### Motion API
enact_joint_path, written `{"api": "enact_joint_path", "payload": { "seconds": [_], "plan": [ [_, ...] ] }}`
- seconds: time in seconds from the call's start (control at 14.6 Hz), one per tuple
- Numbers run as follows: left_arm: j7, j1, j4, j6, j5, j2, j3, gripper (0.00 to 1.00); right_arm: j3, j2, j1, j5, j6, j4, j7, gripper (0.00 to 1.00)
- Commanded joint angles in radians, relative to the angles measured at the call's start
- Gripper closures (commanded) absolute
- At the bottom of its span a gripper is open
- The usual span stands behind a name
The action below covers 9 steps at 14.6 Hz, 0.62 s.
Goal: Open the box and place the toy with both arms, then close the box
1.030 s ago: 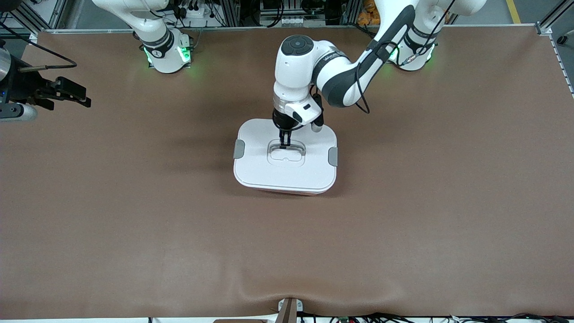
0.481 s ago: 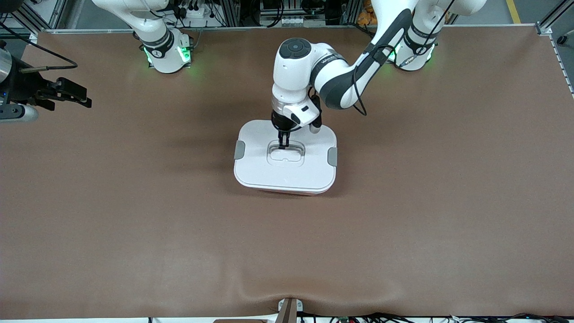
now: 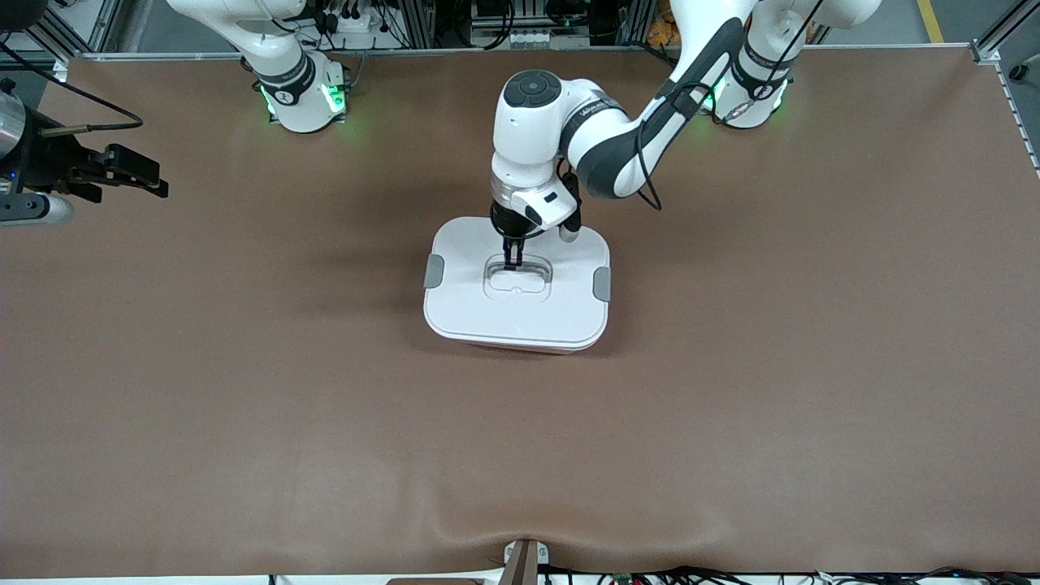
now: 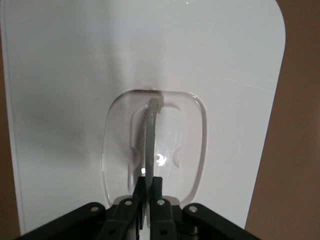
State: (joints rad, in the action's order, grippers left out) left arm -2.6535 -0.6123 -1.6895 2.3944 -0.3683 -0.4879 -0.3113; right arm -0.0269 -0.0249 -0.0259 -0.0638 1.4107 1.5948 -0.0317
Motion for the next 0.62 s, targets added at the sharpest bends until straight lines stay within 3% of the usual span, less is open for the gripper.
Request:
{"api": "enact_joint_path", "payload": {
  "seconds": [0.0,0.55],
  "plan": [
    [-0.025,-0.018,0.025,0.008,-0.014,-0.038,0.001,1.0,-0.016,-0.004,-0.017,-0.014,0.005,0.002,-0.005,0.0],
    [-0.013,-0.017,0.025,0.009,-0.014,-0.04,0.001,1.0,-0.016,-0.004,-0.017,-0.014,0.004,0.002,-0.005,0.0]
  ]
}}
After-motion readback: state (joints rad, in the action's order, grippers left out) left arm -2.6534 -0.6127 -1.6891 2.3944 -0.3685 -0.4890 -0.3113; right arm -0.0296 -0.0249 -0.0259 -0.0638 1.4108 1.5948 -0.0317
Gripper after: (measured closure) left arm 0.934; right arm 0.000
